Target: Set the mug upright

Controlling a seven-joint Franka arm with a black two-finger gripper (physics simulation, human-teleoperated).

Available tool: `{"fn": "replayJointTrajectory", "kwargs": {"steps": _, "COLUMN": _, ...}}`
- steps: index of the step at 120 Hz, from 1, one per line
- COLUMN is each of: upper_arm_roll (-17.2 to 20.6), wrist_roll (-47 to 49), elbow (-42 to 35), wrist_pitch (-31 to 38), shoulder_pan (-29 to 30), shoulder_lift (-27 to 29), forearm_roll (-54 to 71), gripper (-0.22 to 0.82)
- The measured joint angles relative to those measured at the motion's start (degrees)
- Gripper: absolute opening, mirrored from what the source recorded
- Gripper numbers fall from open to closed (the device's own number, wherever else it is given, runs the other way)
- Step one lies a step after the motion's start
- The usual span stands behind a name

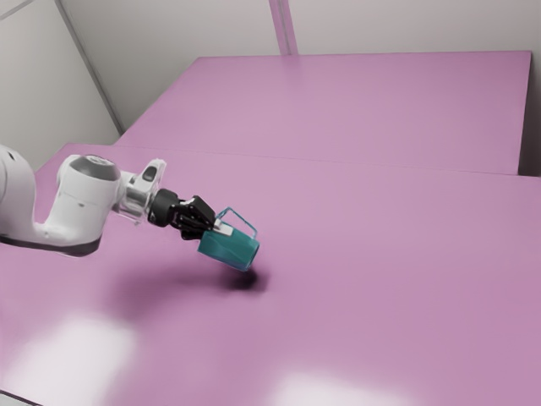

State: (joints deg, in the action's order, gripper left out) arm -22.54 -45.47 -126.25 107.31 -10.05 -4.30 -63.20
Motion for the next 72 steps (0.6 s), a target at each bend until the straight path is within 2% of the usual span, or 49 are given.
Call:
{"fn": "replayJointTrajectory", "kwargs": {"steps": 10, "upper_arm_roll": 0.93, "wrist_roll": 1.71, "elbow": 6.2, "wrist_pitch": 0.59, "shoulder_pan": 0.11, "shoulder_lift": 0.04, "forearm_roll": 9.69, "gripper": -0.18}}
{"fn": "replayJointTrajectory", "kwargs": {"steps": 19, "upper_arm_roll": 1.6, "wrist_roll": 3.3, "elbow": 8.29, "wrist_pitch": 2.47, "shoulder_pan": 0.18, "shoulder_lift": -0.18, "forearm_roll": 18.2, "gripper": -0.18}}
{"fn": "replayJointTrajectory", "kwargs": {"steps": 38, "upper_arm_roll": 3.96, "wrist_roll": 6.18, "elbow": 8.53, "wrist_pitch": 11.84, "shoulder_pan": -0.12, "shoulder_lift": -0.43, "forearm_roll": 34.23, "gripper": -0.18}}
{"fn": "replayJointTrajectory", "kwargs": {"steps": 60, "upper_arm_roll": 5.33, "wrist_roll": 8.77, "elbow": 7.55, "wrist_pitch": 24.19, "shoulder_pan": -0.81, "shoulder_lift": -2.45, "forearm_roll": 43.14, "gripper": -0.18}}
{"fn": "replayJointTrajectory", "kwargs": {"steps": 72, "upper_arm_roll": 5.46, "wrist_roll": 9.98, "elbow": 7.52, "wrist_pitch": 28.2, "shoulder_pan": -0.8, "shoulder_lift": -4.81, "forearm_roll": 48.71, "gripper": -0.18}}
